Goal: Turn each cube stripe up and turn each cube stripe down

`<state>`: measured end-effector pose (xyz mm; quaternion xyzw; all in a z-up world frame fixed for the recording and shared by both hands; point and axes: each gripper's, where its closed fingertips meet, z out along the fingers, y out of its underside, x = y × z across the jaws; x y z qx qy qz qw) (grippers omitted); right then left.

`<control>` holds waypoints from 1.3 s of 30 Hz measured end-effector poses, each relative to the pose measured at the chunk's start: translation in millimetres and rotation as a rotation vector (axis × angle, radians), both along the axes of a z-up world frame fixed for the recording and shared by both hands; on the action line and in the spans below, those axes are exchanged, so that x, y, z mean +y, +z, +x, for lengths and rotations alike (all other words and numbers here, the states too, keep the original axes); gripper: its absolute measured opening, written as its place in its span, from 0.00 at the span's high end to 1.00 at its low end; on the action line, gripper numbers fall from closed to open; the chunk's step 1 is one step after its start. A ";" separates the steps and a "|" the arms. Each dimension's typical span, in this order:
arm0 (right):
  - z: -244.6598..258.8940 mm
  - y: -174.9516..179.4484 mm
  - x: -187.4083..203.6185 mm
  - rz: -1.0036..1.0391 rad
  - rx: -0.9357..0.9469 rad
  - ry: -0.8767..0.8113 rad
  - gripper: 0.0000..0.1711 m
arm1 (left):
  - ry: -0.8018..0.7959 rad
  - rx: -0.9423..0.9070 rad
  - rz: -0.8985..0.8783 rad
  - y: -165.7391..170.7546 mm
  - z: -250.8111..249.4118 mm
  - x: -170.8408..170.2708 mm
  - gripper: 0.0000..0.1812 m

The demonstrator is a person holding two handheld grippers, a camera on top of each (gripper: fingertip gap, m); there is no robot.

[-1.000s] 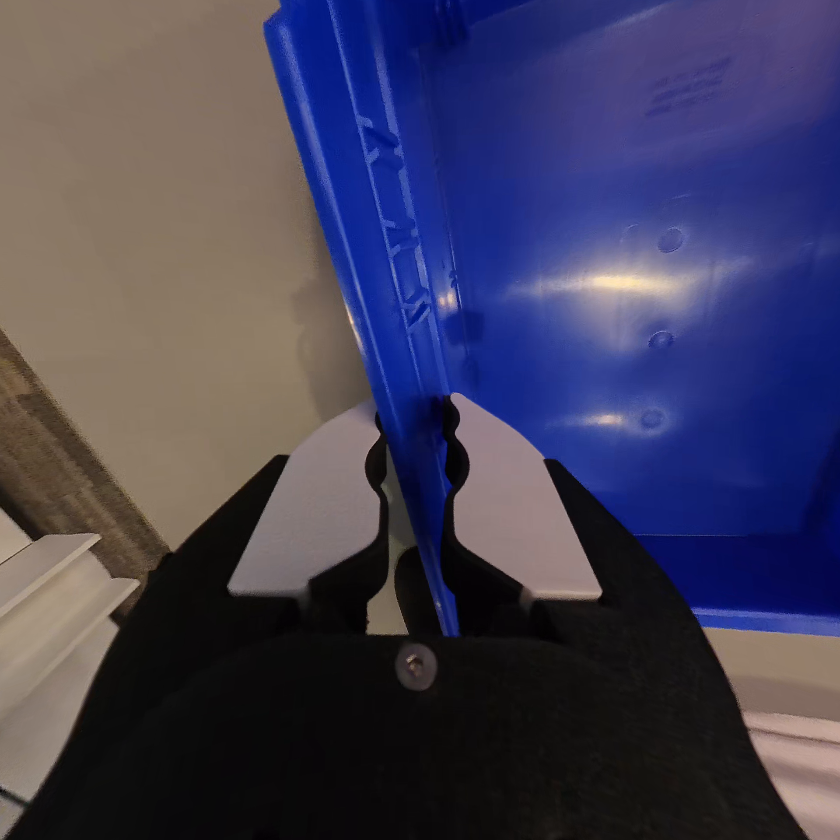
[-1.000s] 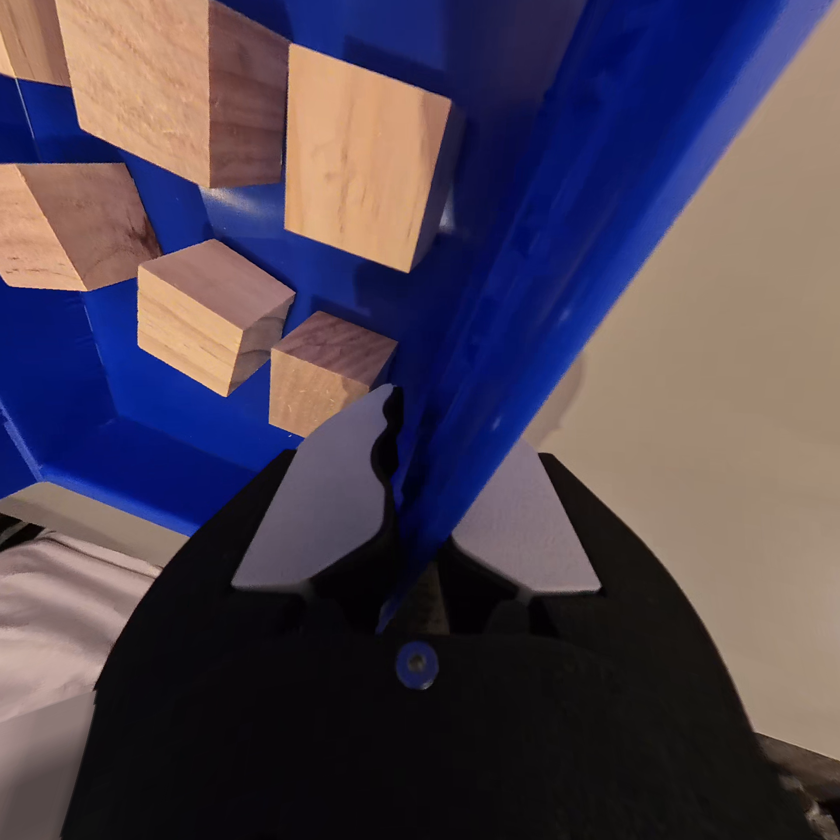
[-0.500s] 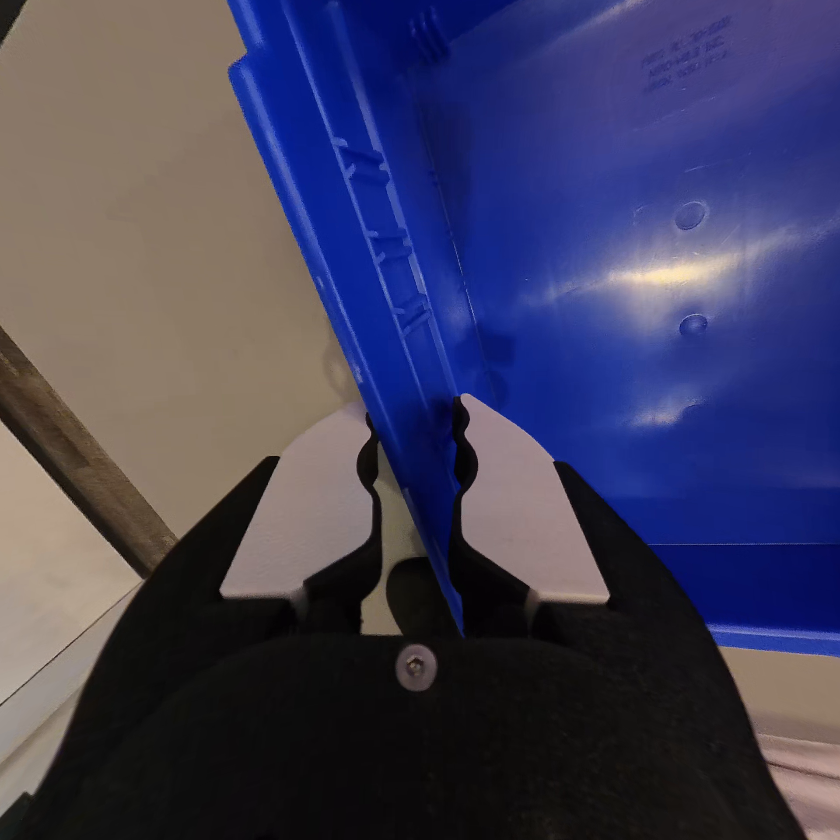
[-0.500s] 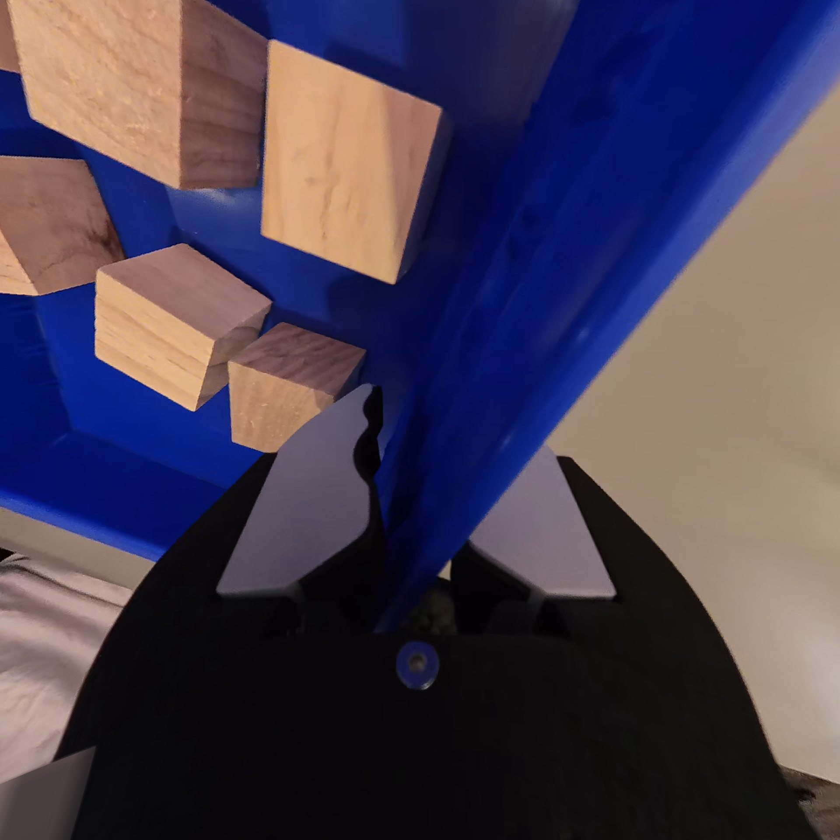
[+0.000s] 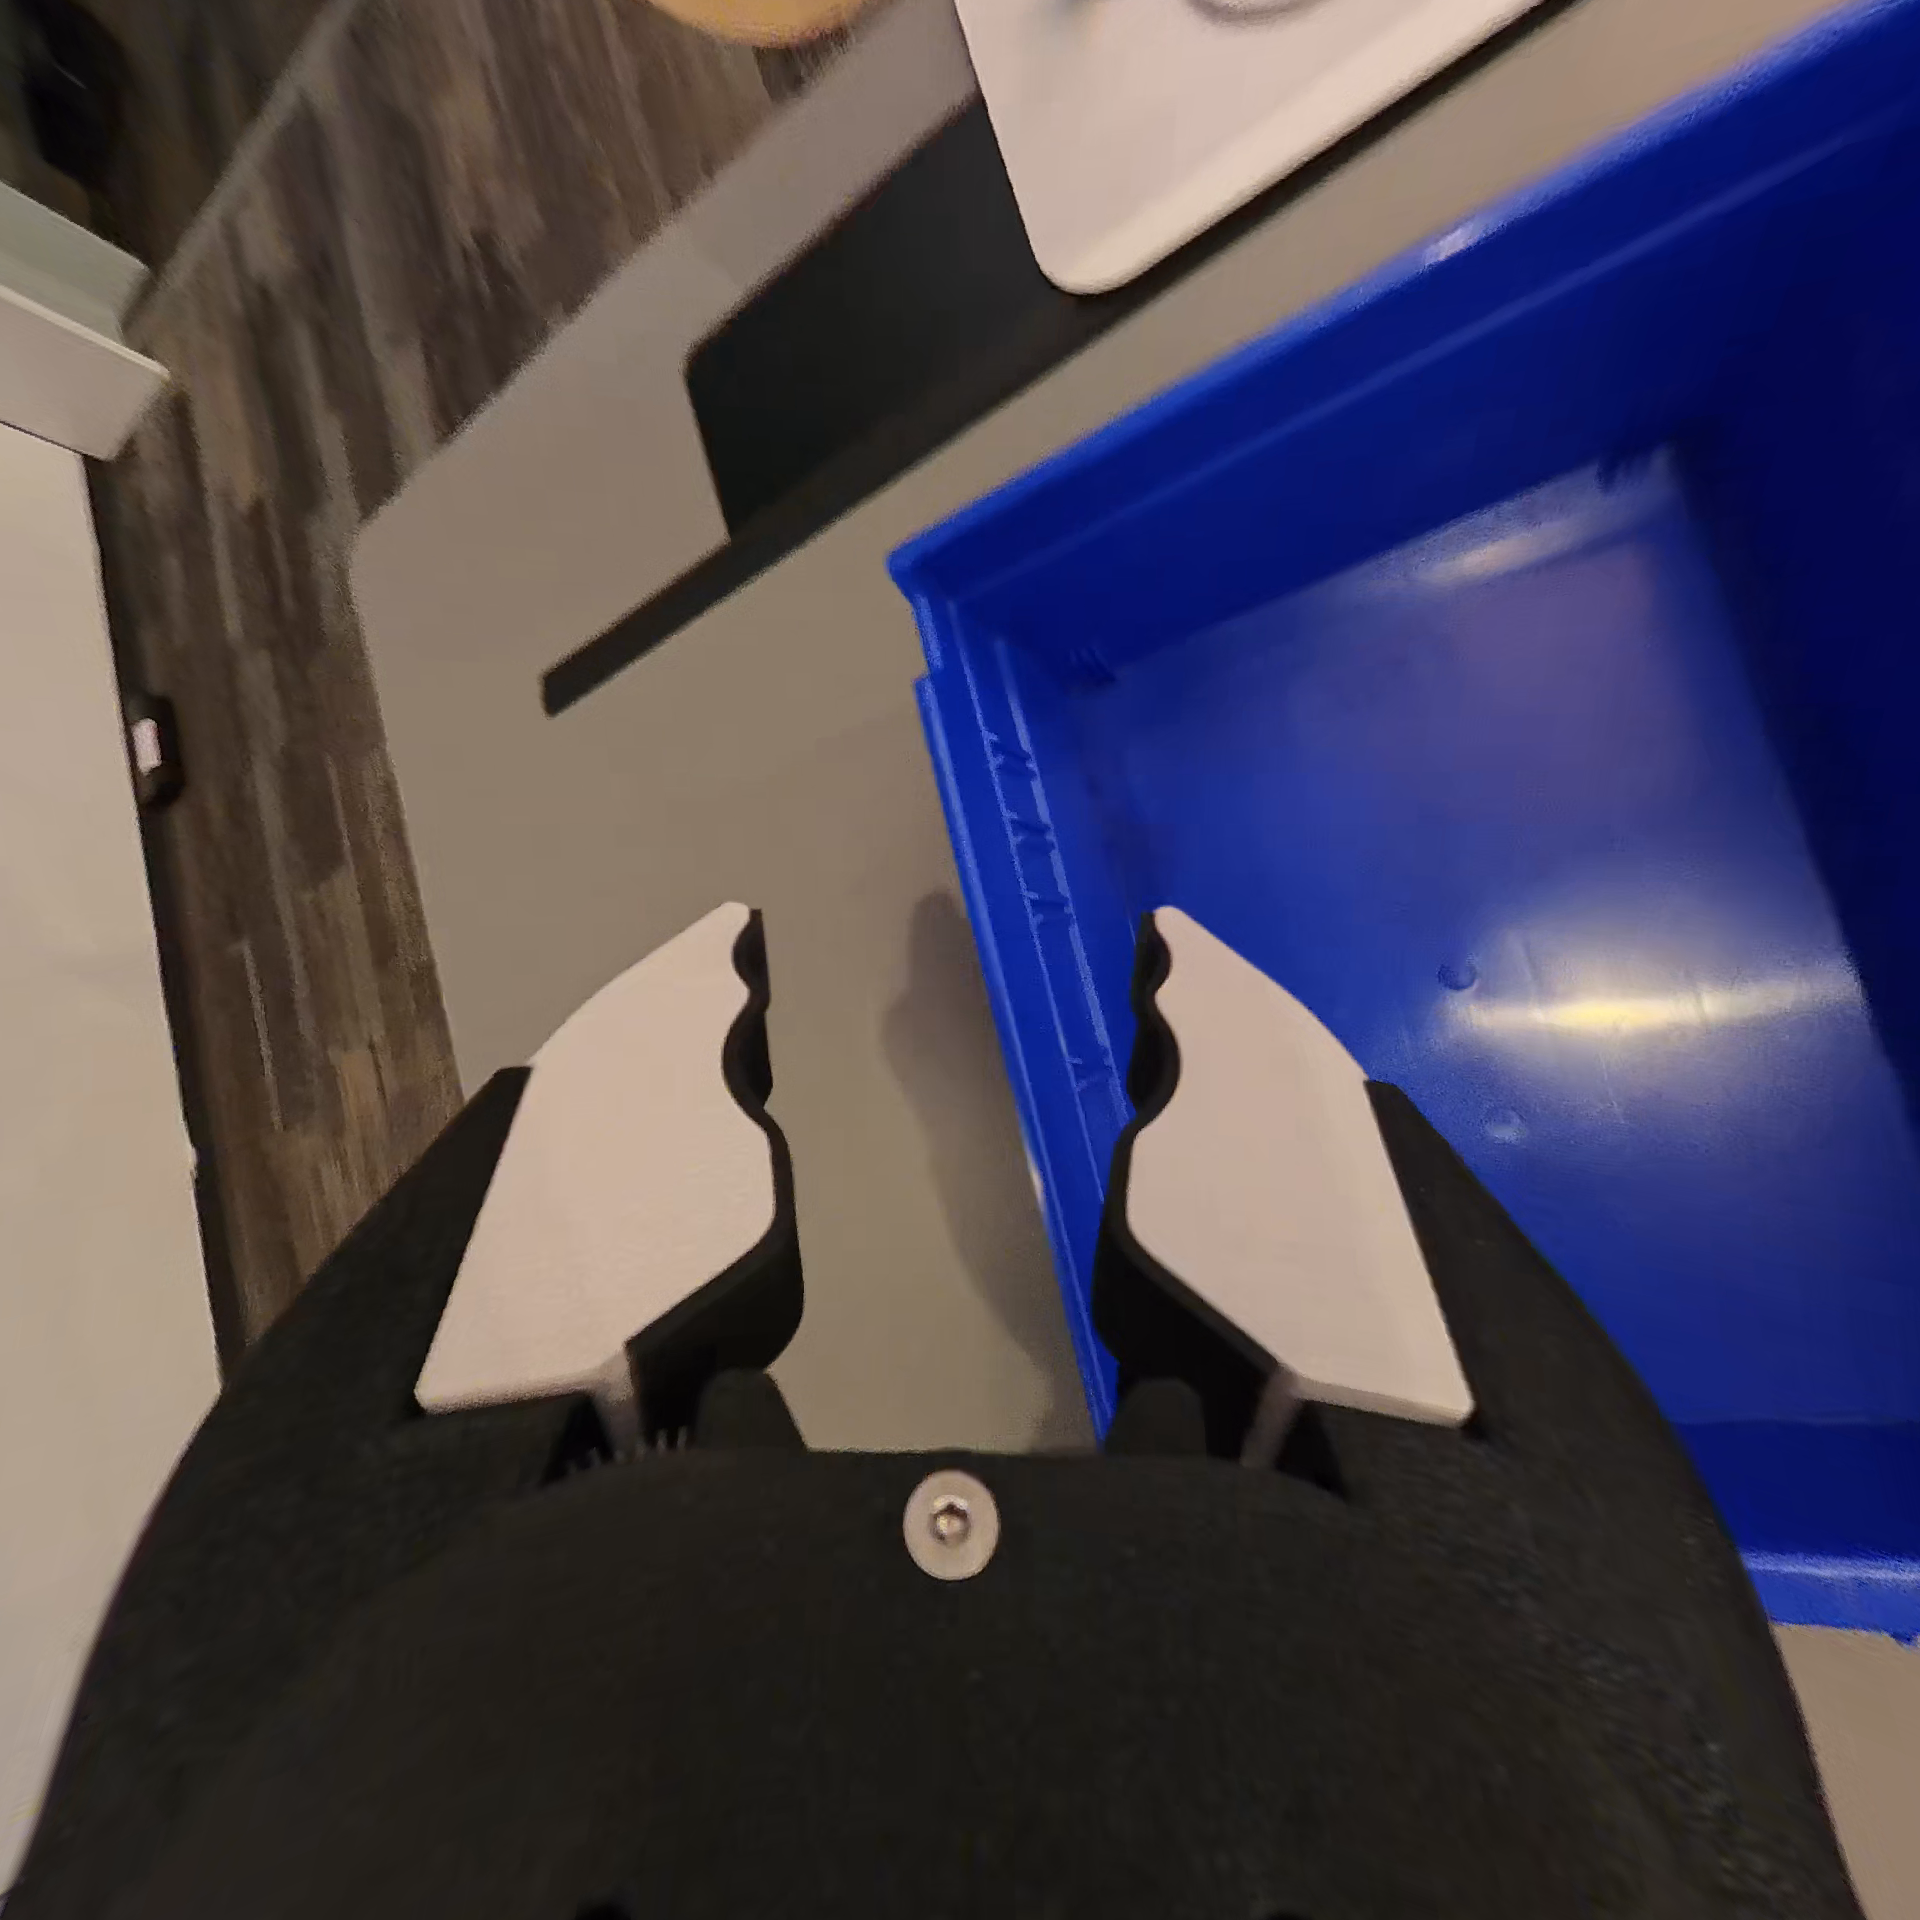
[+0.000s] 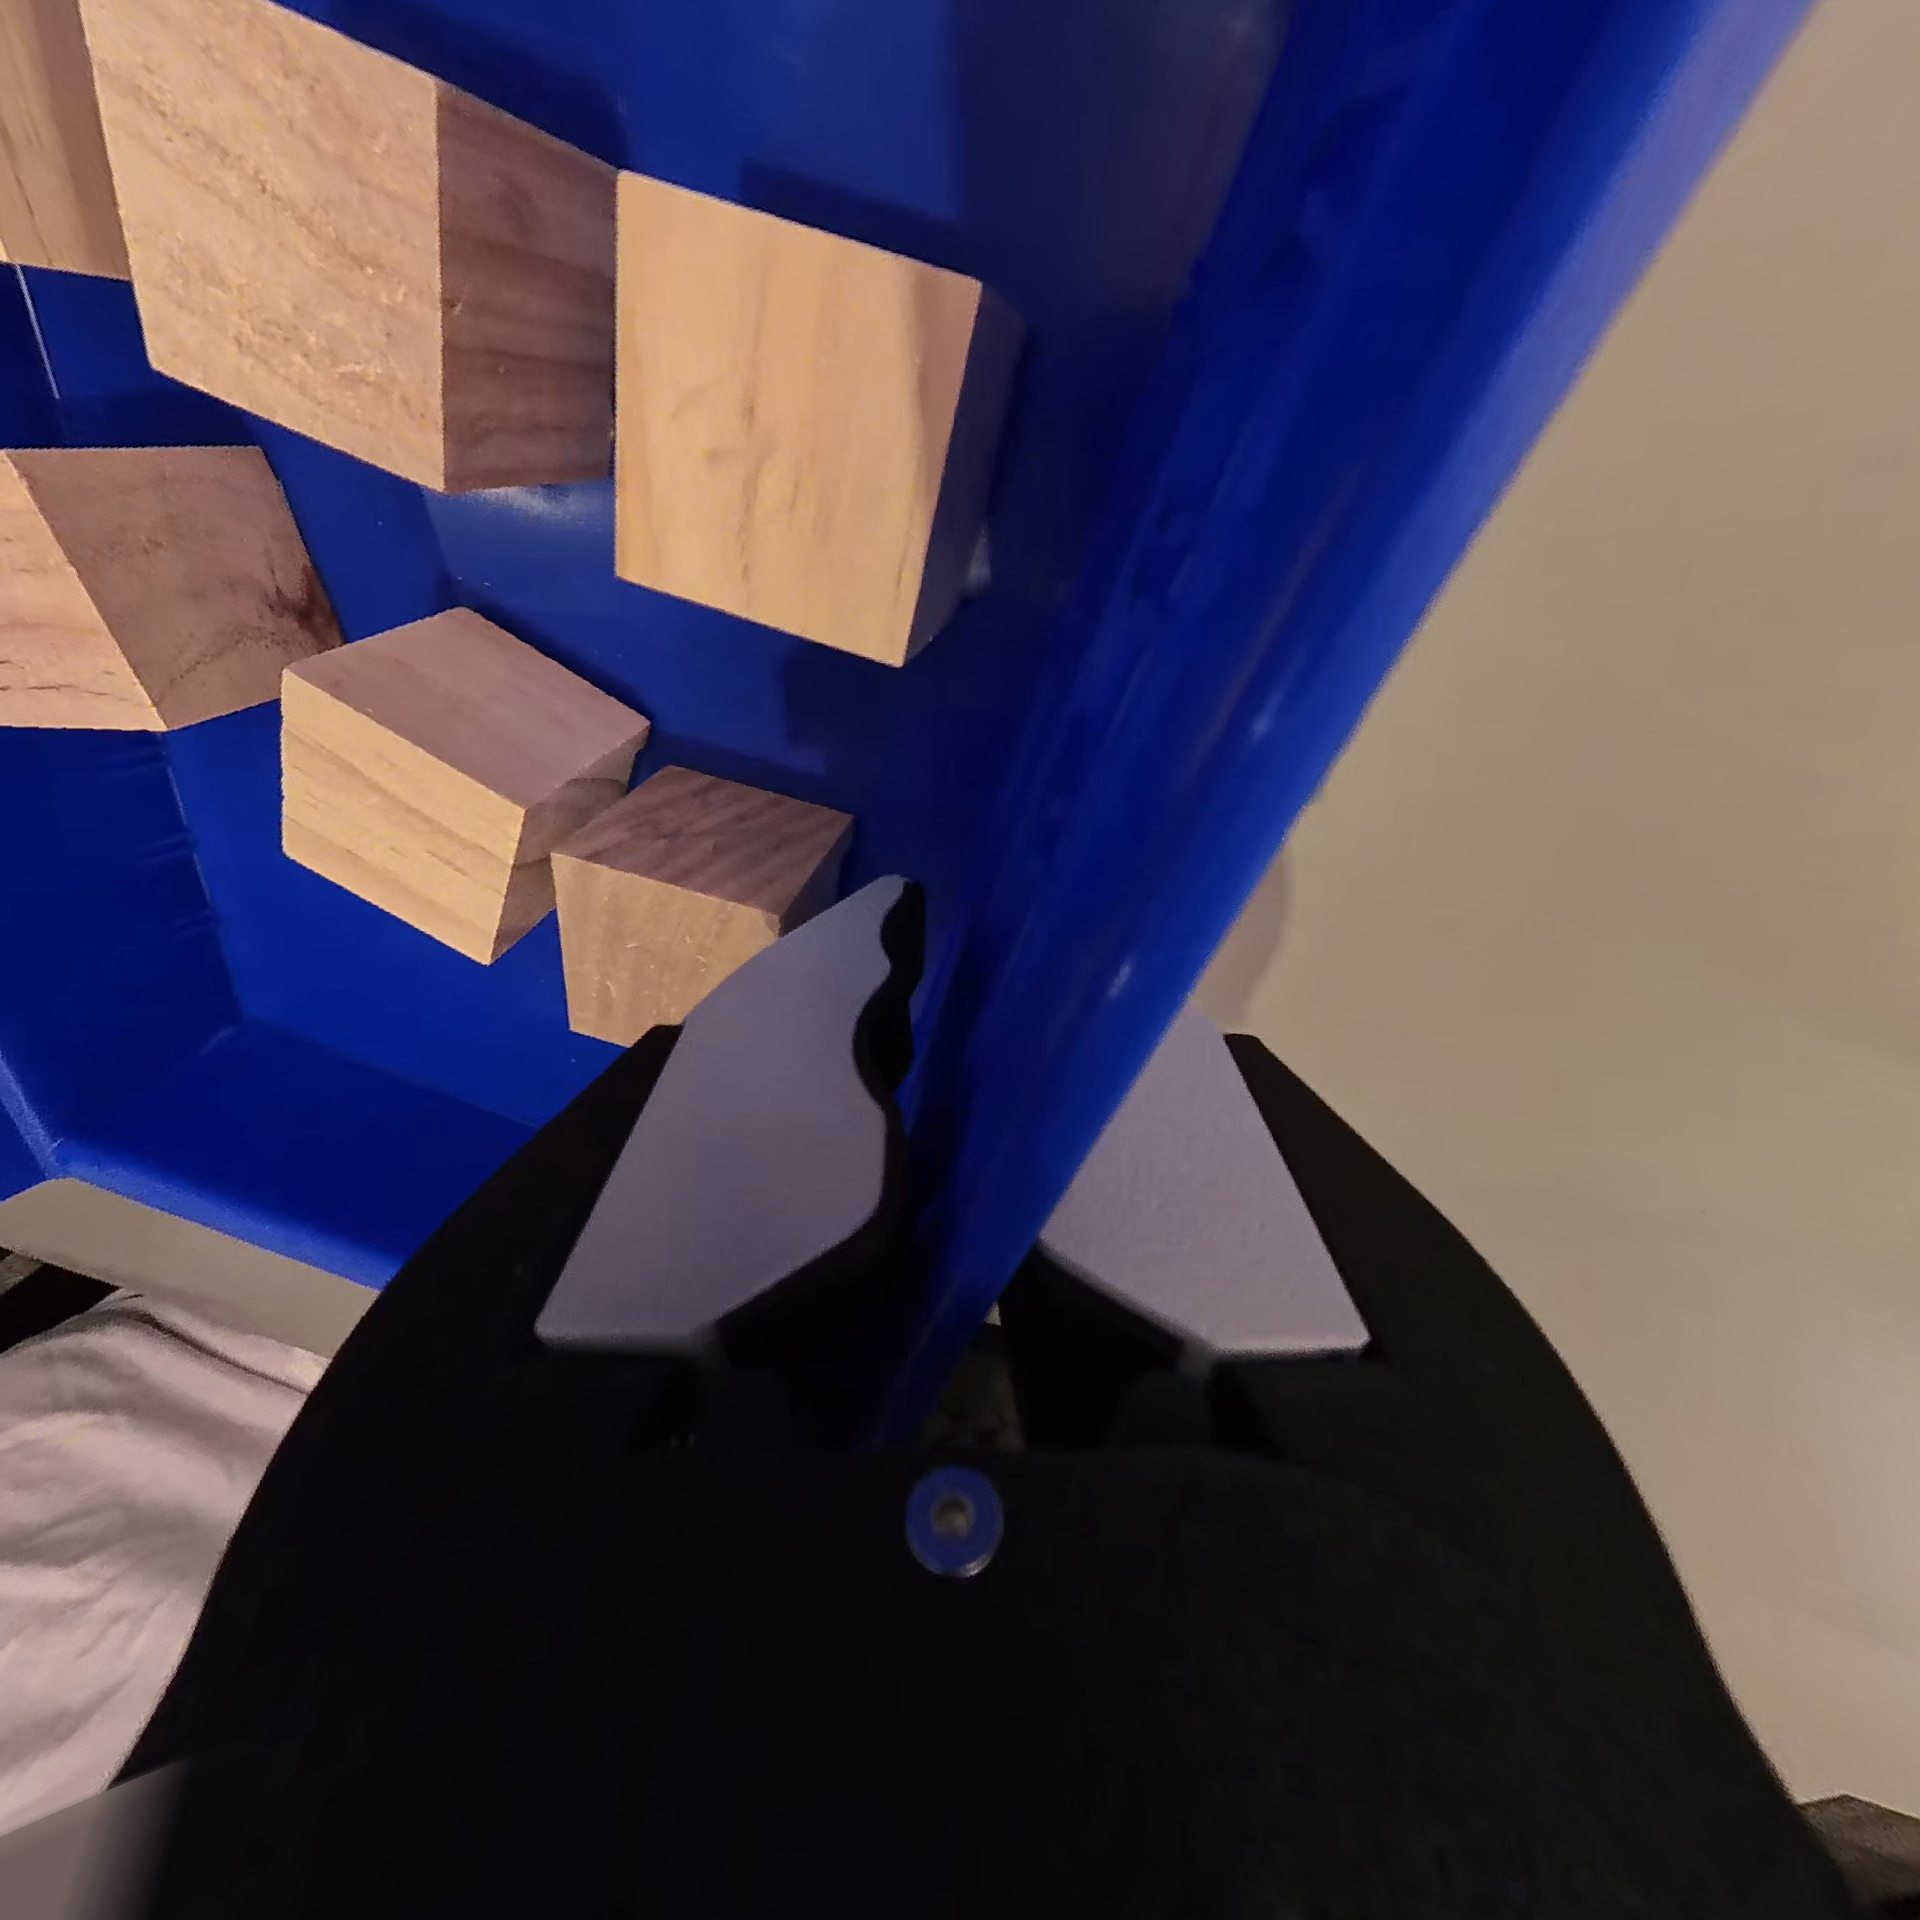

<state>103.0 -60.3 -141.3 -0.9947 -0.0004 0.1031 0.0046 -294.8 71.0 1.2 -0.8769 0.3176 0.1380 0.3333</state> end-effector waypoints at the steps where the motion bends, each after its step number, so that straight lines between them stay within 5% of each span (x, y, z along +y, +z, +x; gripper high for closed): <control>1: -0.1 -0.1 0.1 -0.001 0.002 0.002 0.93 | 0.001 -0.015 0.034 8.2 -0.7 0.7 0.63; 20: 9.7 0.6 2.2 -0.036 -0.036 -0.006 0.97 | -0.011 -0.233 0.378 98.9 -36.2 -2.1 0.64; 29: 53.2 0.3 -9.3 -0.042 -0.063 0.140 0.97 | -0.003 -0.350 0.372 114.3 -67.8 -4.3 0.64; 39: 72.9 21.0 -18.0 0.058 -0.033 0.077 0.97 | 0.026 -0.418 0.357 119.8 -94.3 -2.9 0.64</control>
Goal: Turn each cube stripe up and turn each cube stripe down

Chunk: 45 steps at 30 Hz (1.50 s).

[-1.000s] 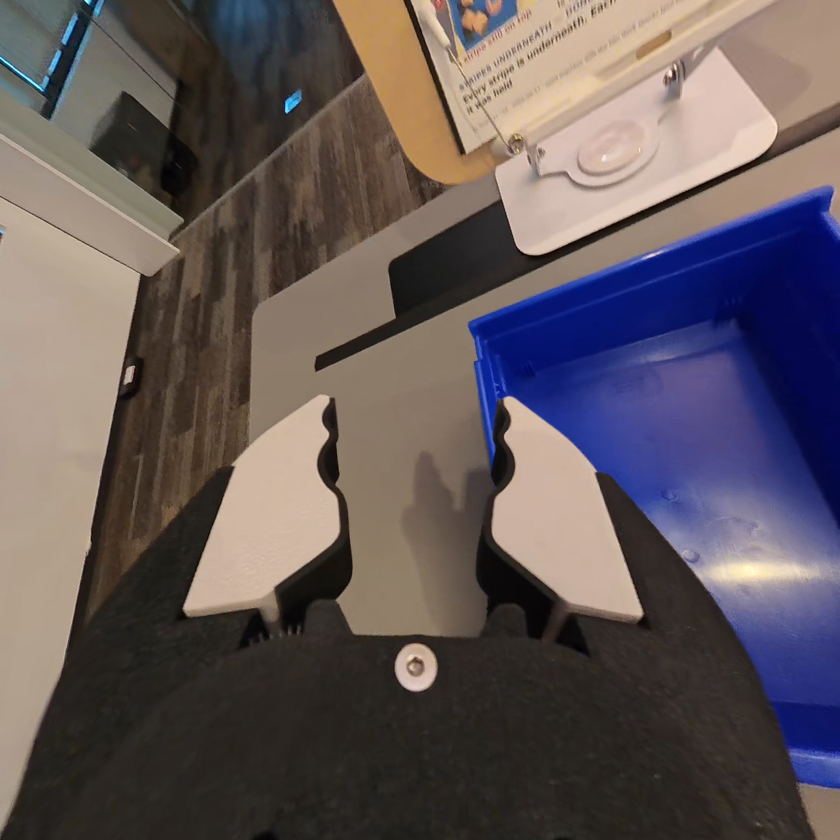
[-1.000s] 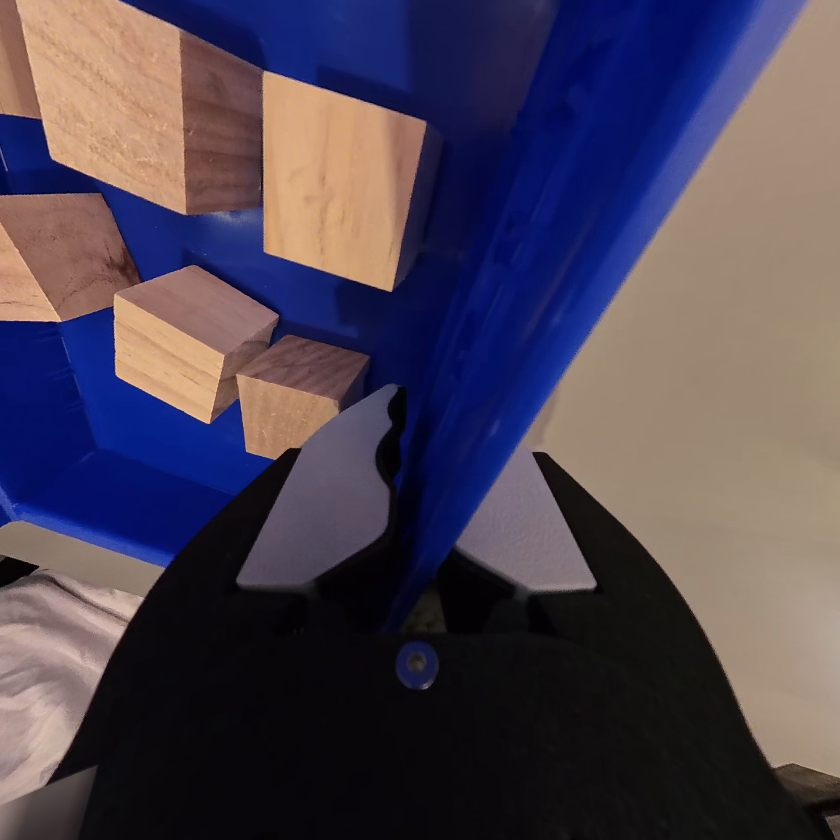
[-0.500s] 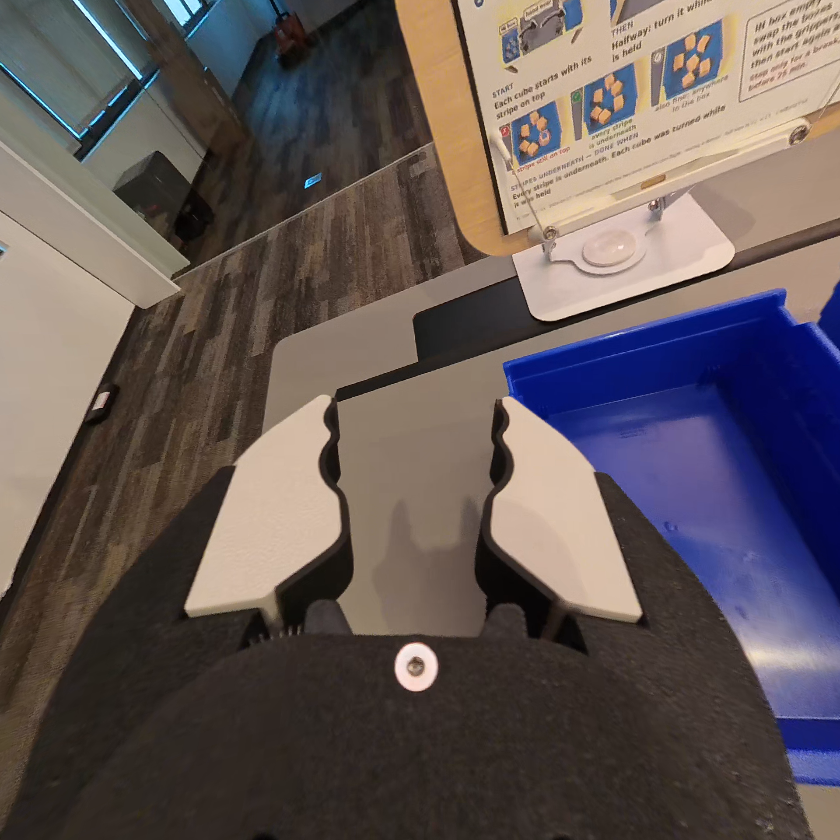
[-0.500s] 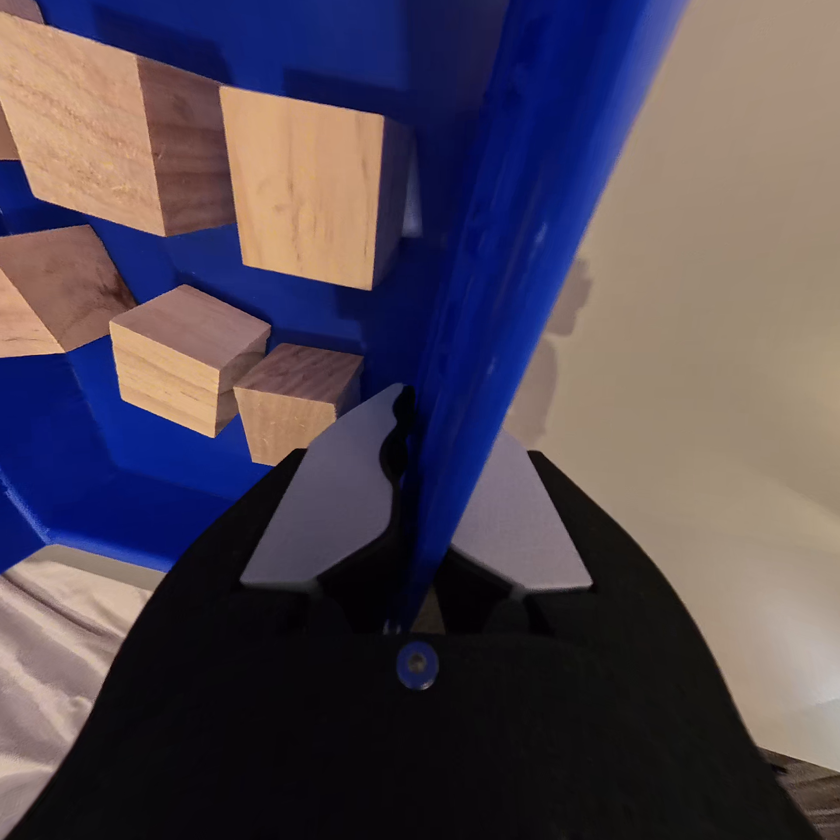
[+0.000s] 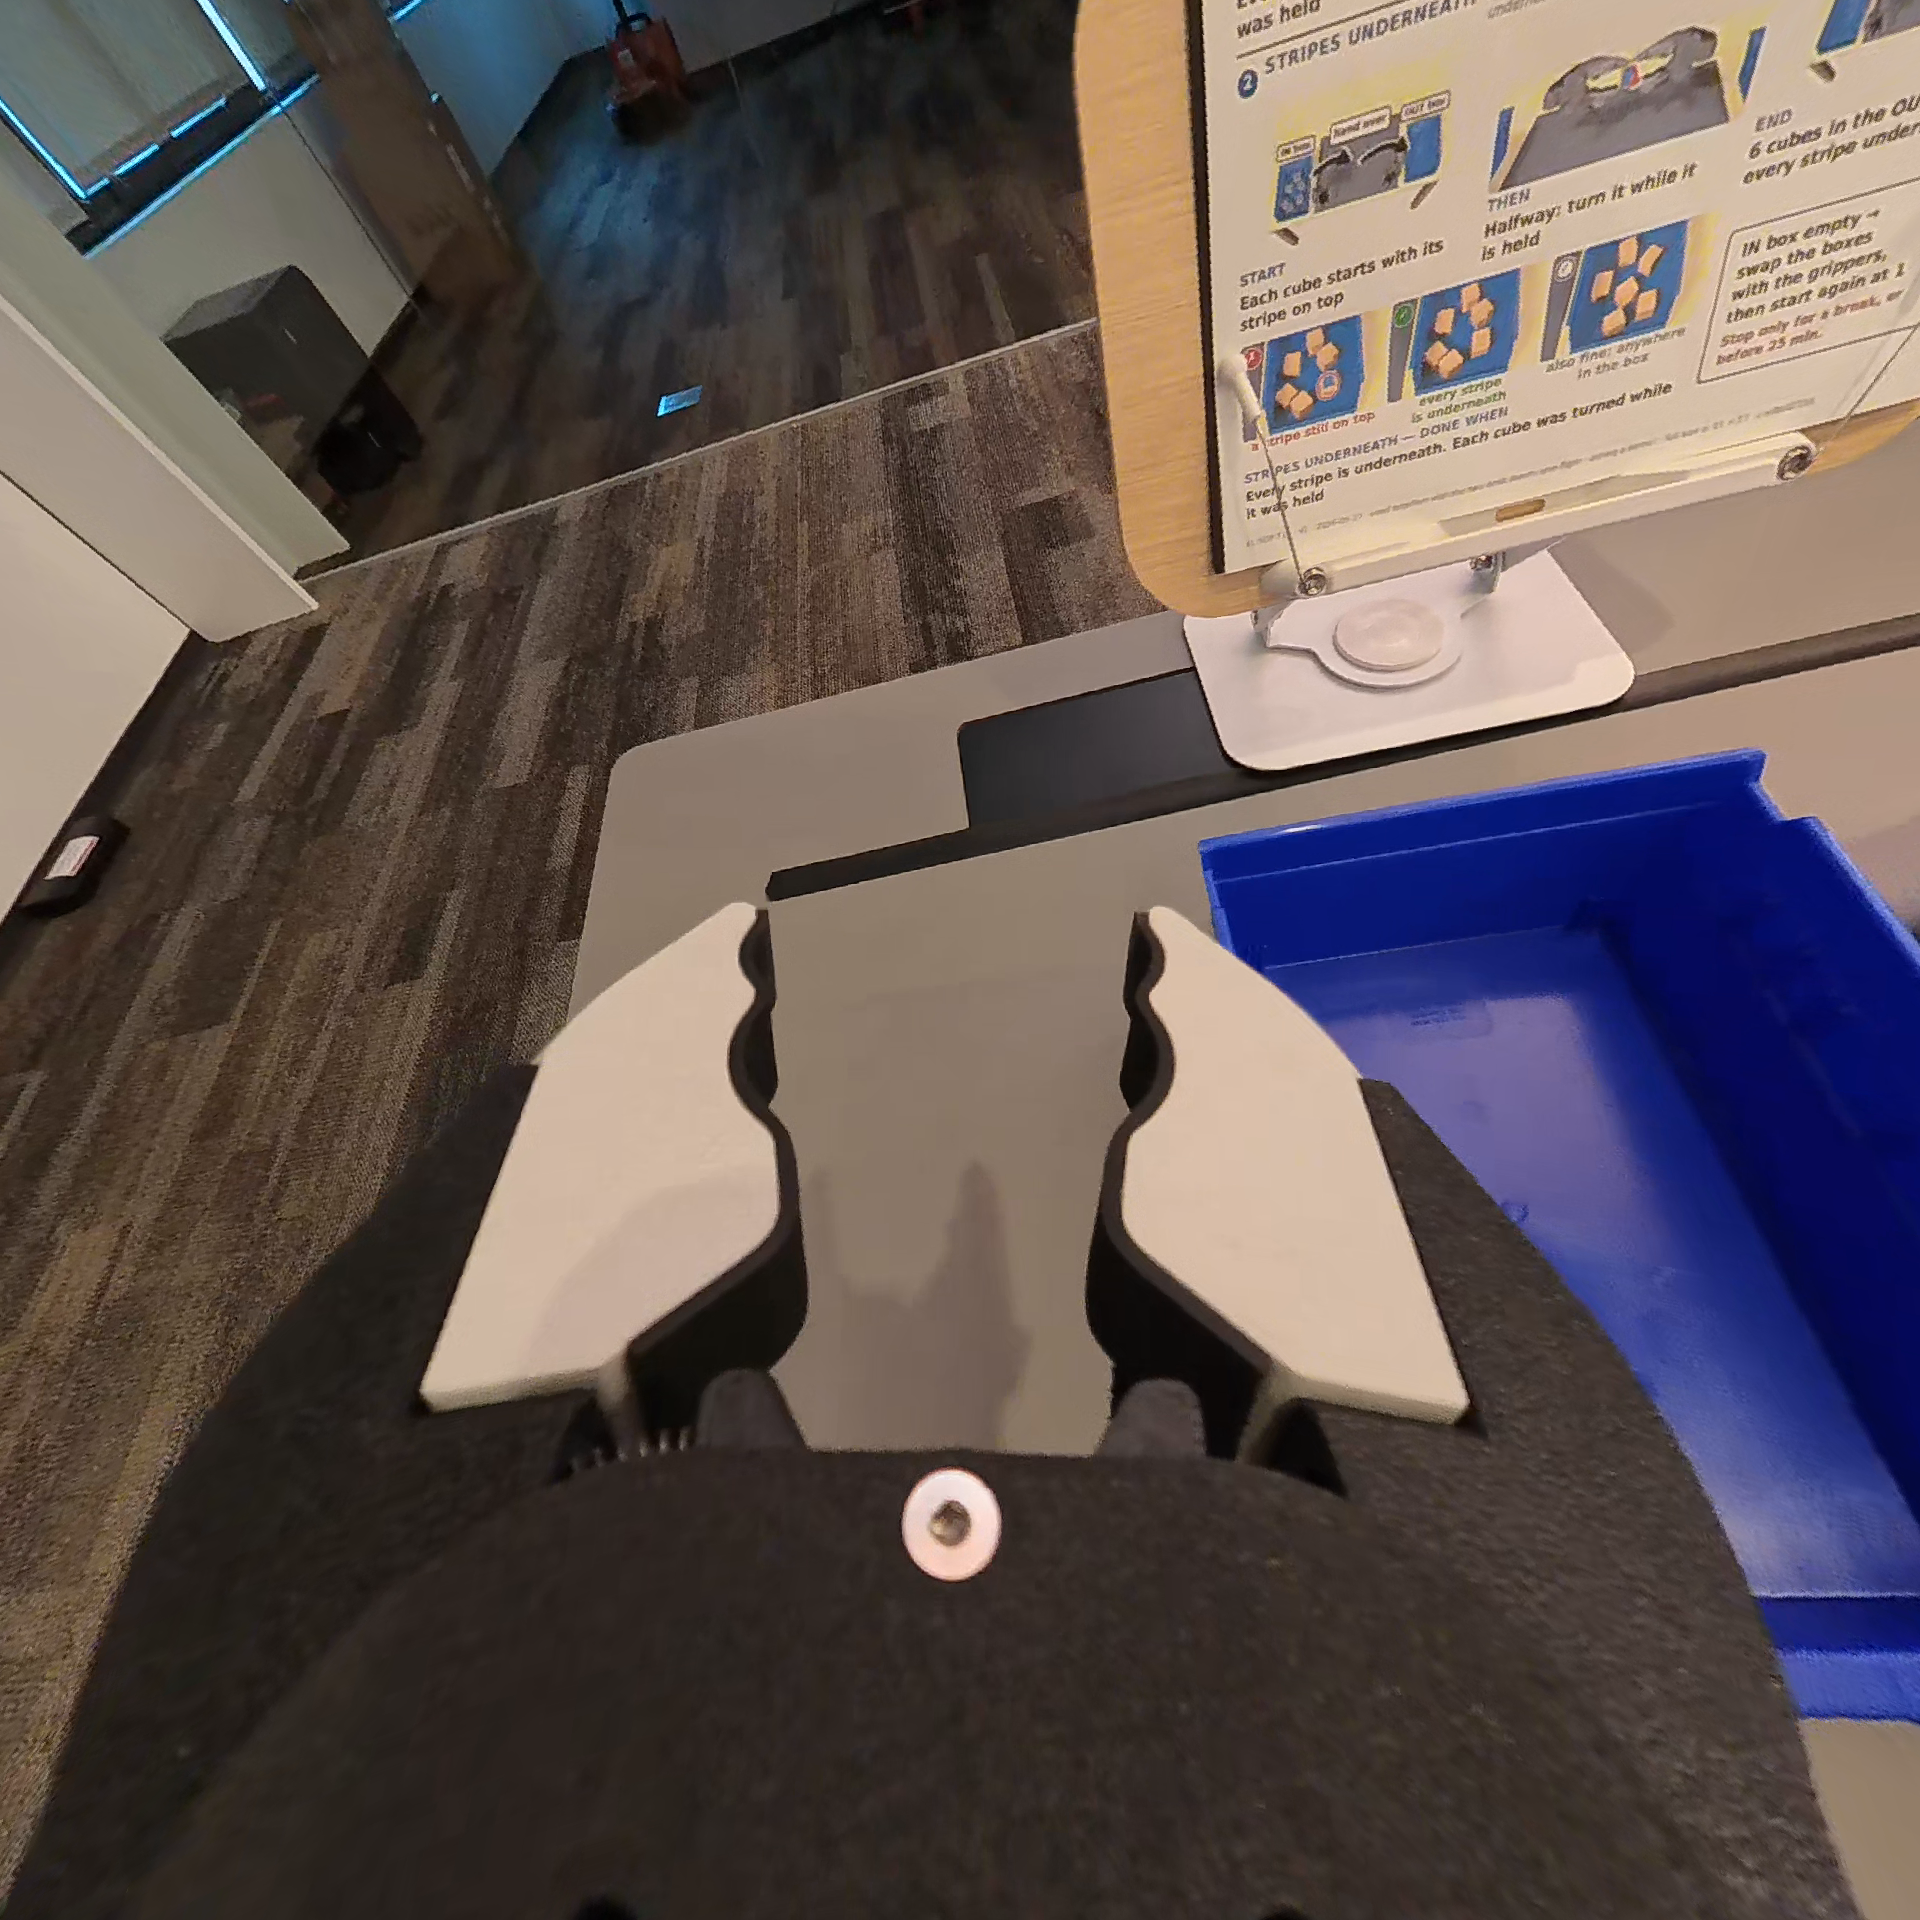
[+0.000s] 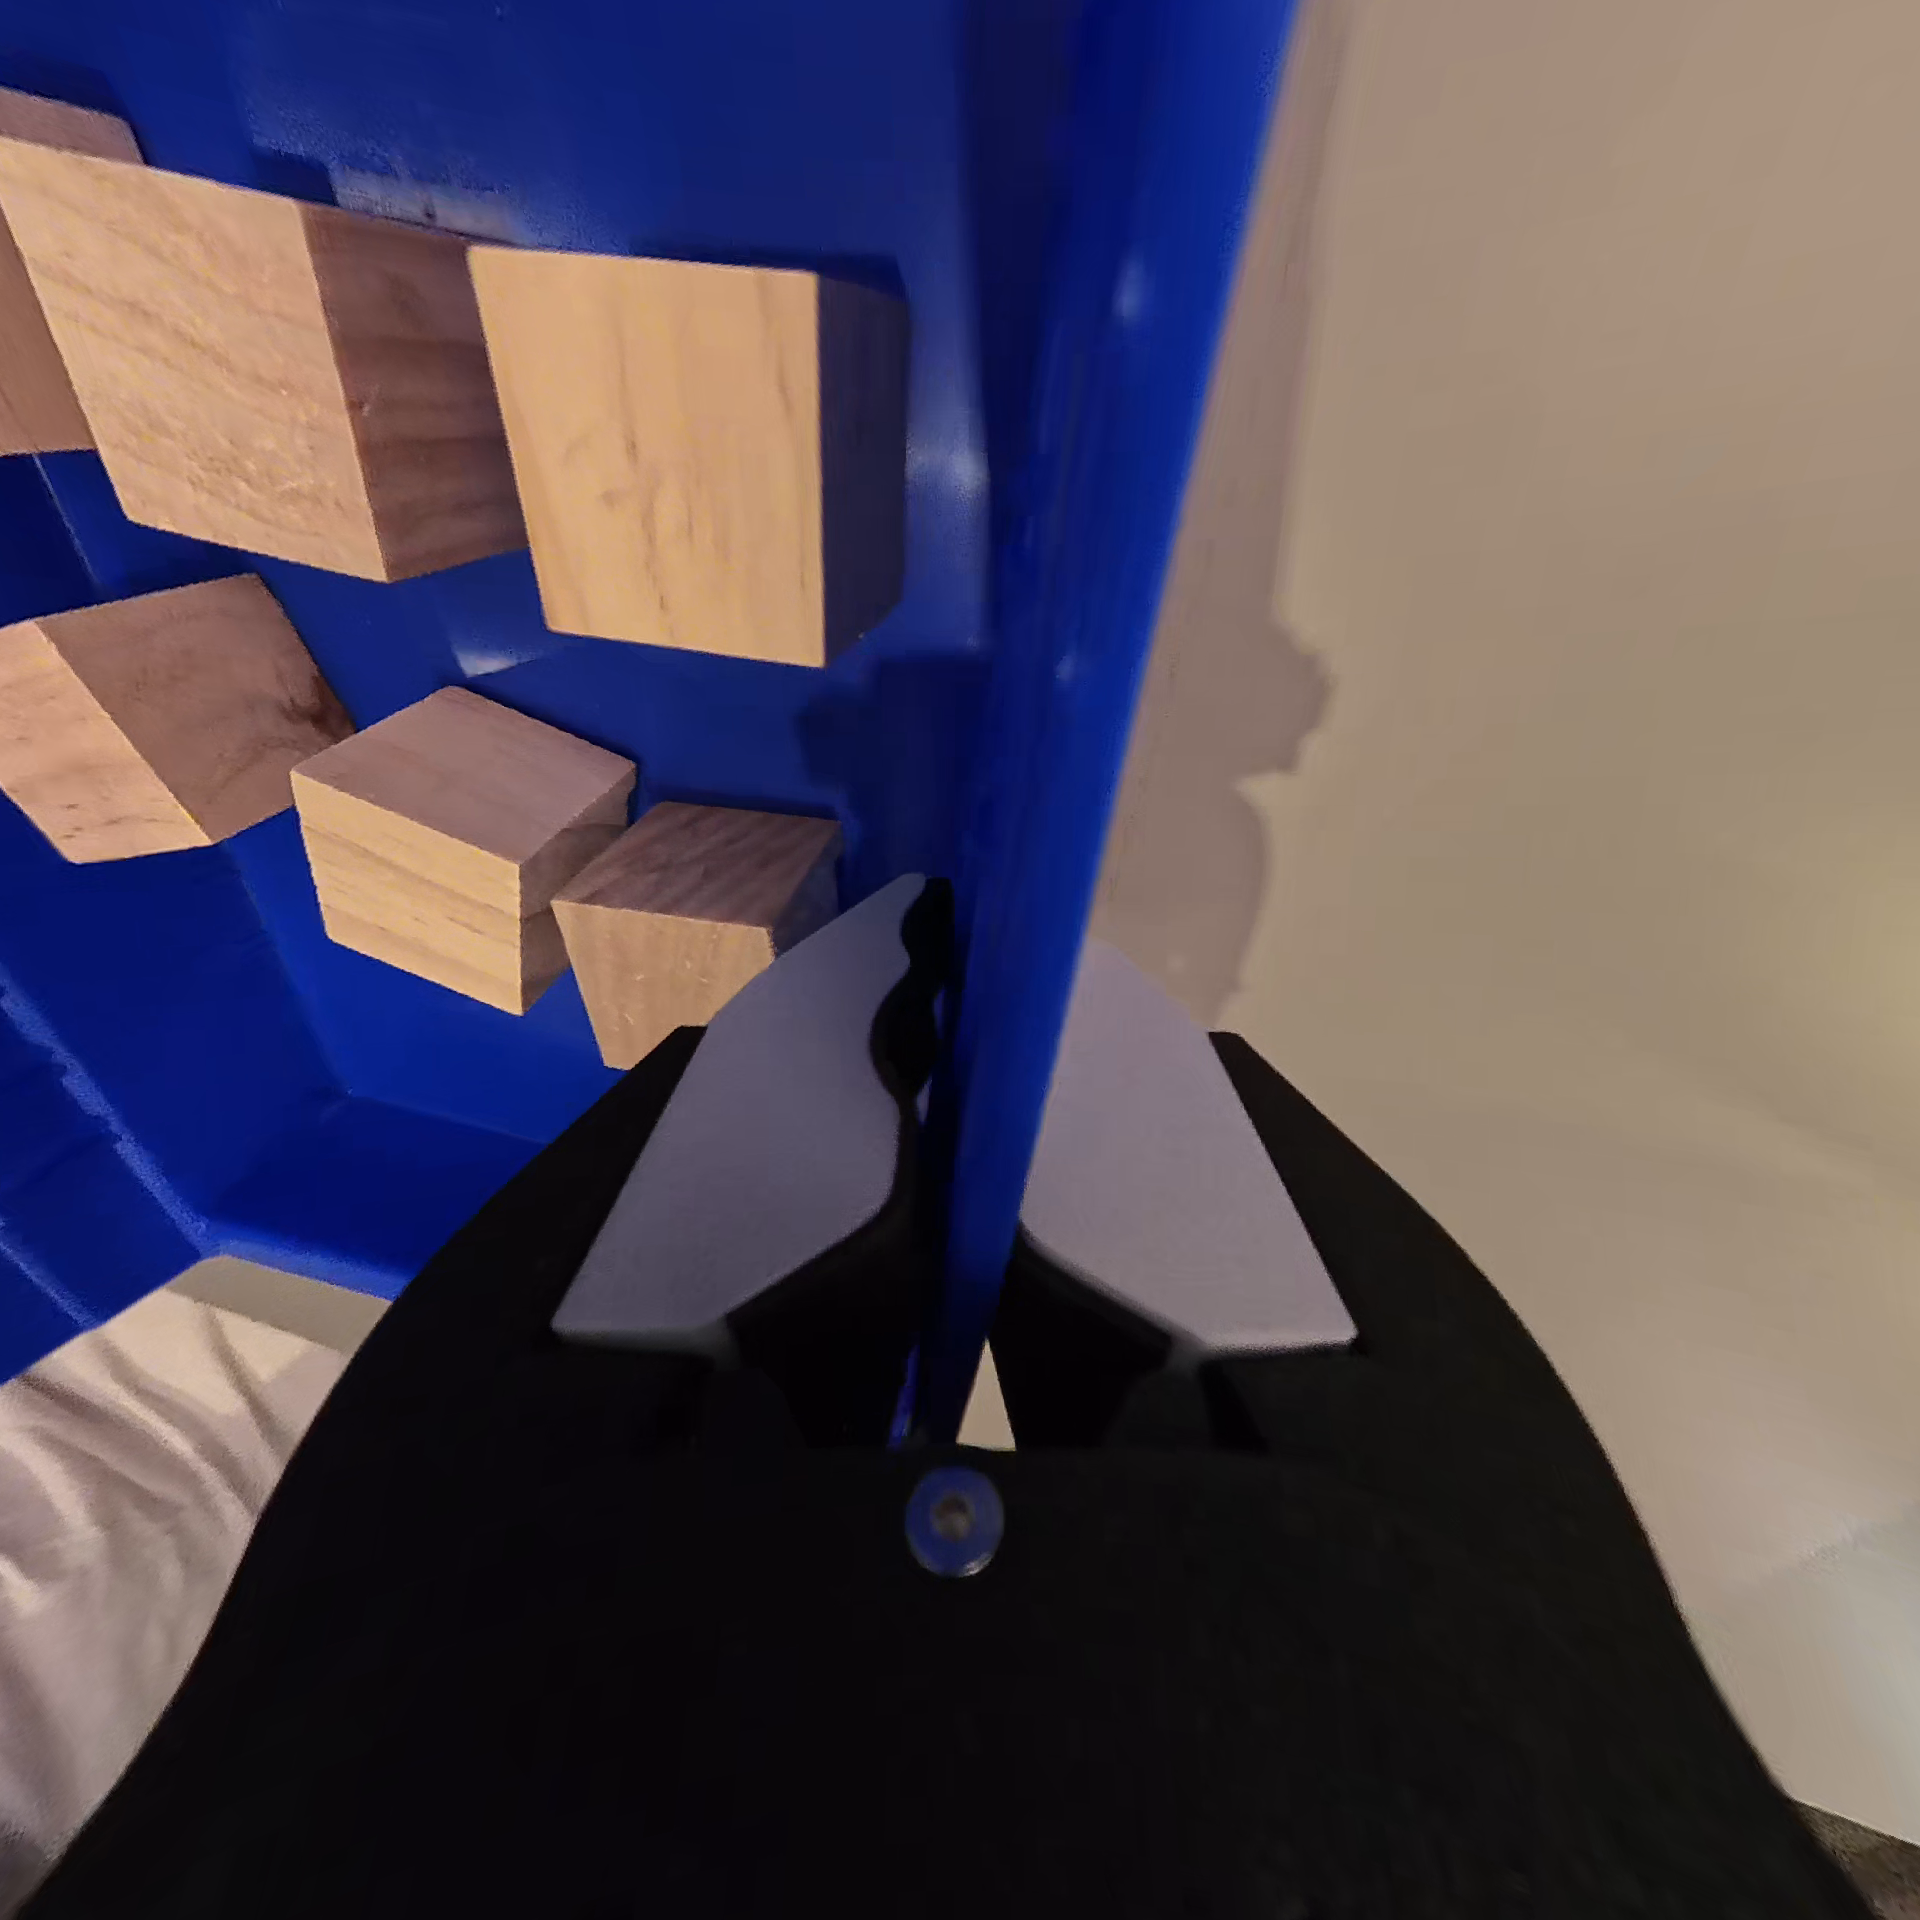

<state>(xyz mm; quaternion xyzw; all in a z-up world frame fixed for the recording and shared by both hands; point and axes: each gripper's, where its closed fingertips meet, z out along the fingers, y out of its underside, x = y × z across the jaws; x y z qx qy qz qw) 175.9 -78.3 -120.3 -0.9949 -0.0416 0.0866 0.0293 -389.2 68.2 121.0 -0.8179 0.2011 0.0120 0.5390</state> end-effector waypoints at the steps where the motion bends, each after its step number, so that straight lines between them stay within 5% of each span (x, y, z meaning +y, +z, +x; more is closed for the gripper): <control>1: 0.2 5.1 -1.1 -0.001 0.008 -0.001 0.97 | 0.000 0.002 -0.005 -0.8 -0.8 -0.2 0.64; 10: -37.3 113.8 22.0 0.015 -0.019 0.085 0.97 | -0.005 0.019 -0.049 -7.1 -3.9 -4.8 0.63; 18: -217.6 193.8 98.7 0.047 -0.009 0.342 0.97 | 0.009 0.019 -0.047 2.3 -26.5 -28.3 0.64; 26: -414.9 166.5 157.2 -0.009 0.072 0.552 0.97 | 0.151 0.031 -0.088 0.0 -102.3 -94.3 0.64; 31: -503.1 141.9 179.5 -0.056 0.076 0.599 0.97 | 0.171 -0.046 0.045 19.5 -123.0 -127.3 0.67; 39: -592.0 97.1 197.0 -0.109 0.124 0.559 0.97 | 0.125 0.047 0.278 43.1 -103.6 -144.5 0.76; 45: -617.4 53.5 201.2 -0.131 0.137 0.496 0.97 | 0.056 0.068 0.216 33.9 -84.5 -130.2 0.73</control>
